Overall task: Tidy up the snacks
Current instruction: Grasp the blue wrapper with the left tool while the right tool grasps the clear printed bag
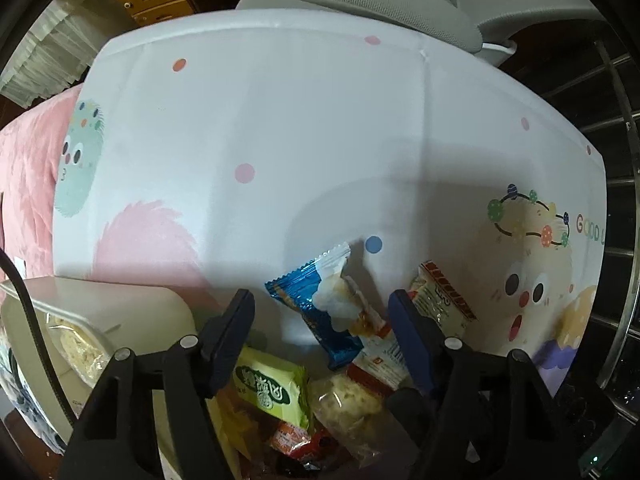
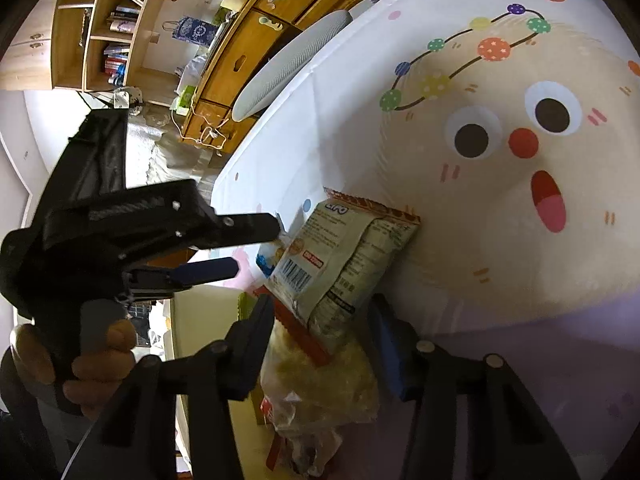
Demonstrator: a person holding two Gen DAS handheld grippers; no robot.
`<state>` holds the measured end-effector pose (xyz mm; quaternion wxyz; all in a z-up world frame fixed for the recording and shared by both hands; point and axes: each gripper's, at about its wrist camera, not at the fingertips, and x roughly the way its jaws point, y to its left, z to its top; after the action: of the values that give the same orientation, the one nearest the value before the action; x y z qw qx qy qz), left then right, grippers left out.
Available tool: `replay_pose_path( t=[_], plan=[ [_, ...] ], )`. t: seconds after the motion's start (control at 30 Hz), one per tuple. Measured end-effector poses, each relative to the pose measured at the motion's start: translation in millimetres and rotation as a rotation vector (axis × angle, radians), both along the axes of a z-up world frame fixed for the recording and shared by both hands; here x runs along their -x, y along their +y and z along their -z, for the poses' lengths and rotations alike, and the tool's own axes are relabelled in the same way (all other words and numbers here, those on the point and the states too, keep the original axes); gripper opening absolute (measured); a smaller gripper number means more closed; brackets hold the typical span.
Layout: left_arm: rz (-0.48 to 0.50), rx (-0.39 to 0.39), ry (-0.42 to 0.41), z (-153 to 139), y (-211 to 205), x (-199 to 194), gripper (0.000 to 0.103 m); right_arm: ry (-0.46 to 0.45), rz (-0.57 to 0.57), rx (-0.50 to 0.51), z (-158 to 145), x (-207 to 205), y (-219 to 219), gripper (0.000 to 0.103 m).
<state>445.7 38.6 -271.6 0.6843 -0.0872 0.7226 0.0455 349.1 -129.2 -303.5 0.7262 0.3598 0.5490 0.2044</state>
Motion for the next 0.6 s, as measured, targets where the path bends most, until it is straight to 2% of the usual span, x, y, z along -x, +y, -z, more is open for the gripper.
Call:
replay_pose_path(
  t=[0.07, 0.13, 0.3, 0.5, 0.57, 0.6],
  plan=[
    [-0.007, 0.005, 0.012, 5.4, 1.1, 0.7, 0.065, -0.005, 0.001, 0.001, 0.3, -1.2, 2.0, 0.046],
    [-0.014, 0.010, 0.019, 10.3, 2.7, -0.6, 0.060, -0.005, 0.003, 0.018, 1.3, -2.7, 3.9, 0.033],
    [-0.030, 0.032, 0.028, 20.9, 9.2, -3.4, 0.052, 0.004, 0.023, 0.006, 4.8, -3.4, 1.5, 0.028],
    [-0.041, 0.044, 0.026, 31.3, 14.2, -4.8, 0.041, 0.004, 0.034, 0.038, 3.7, -0.2, -6.0, 0.016],
    [-0.043, 0.041, 0.019, 32.2, 10.7, -4.4, 0.033, 0.002, 0.037, 0.049, 1.5, 2.3, -10.3, 0.016],
    [-0.046, 0.045, 0.018, 31.4, 9.4, -3.8, 0.033, 0.003, 0.038, 0.054, 1.7, 3.5, -12.0, 0.016]
  ],
)
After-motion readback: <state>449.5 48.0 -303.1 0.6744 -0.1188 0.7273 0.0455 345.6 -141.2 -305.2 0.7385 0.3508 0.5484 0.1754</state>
